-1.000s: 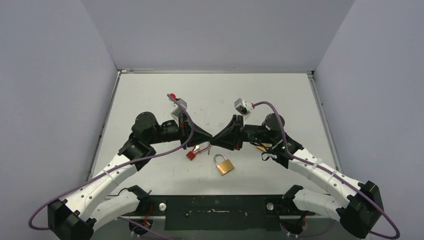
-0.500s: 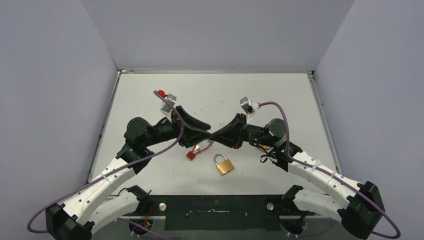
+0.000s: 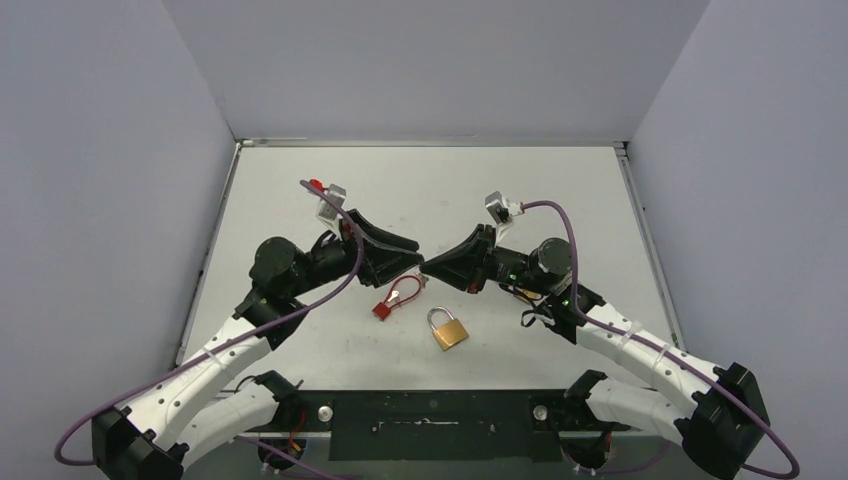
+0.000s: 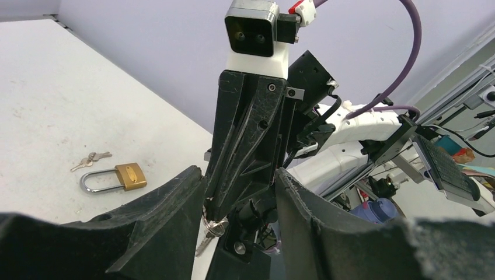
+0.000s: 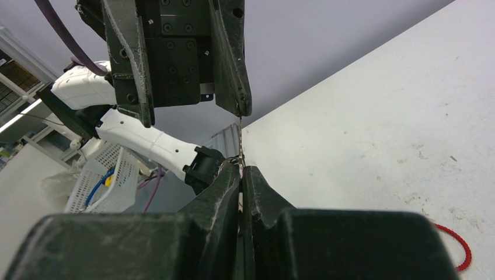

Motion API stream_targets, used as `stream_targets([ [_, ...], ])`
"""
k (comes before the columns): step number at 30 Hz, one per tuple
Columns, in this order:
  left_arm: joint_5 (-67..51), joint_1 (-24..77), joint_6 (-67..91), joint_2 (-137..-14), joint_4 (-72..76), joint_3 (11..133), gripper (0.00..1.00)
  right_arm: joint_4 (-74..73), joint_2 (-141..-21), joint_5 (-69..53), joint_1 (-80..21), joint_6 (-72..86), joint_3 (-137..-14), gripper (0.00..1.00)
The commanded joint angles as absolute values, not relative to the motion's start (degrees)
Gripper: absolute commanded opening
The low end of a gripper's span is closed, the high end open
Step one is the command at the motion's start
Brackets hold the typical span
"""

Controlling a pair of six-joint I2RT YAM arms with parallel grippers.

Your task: Unlock with the key

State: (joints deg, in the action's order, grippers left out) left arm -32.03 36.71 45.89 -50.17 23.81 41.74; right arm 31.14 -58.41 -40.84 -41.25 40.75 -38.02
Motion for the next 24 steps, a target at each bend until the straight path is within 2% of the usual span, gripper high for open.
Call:
stream_targets([
  [1,-29.8,36.9,45.2,-50.9,23.6,43.0,0.46,35.2,-56.9,-40.9,-41.0,40.9,-38.5,0.0],
  [7,-30.2,37.0,43.9,-51.2,21.1,43.0,0.4,35.4,-56.6,-40.9,-41.1,40.9,-38.3,0.0],
  [13,-25.9,37.0,43.4,-49.4,19.6,41.8,0.6,35.6,-56.3,-41.7,-41.0,40.8,-37.7,0.0],
  [17,-25.3,37.0,43.8,-49.5,20.0,41.6,0.65,36.0,-55.7,-42.1,-41.0,41.3,-36.6,0.0],
  [19,-26.2,37.0,44.9,-49.7,22.3,40.9,0.62,35.3,-55.6,-41.8,-41.0,41.2,-36.5,0.0],
  [24,-29.0,37.0,46.0,-50.4,24.3,40.2,0.4,35.6,-56.0,-41.3,-40.9,41.5,-37.0,0.0],
])
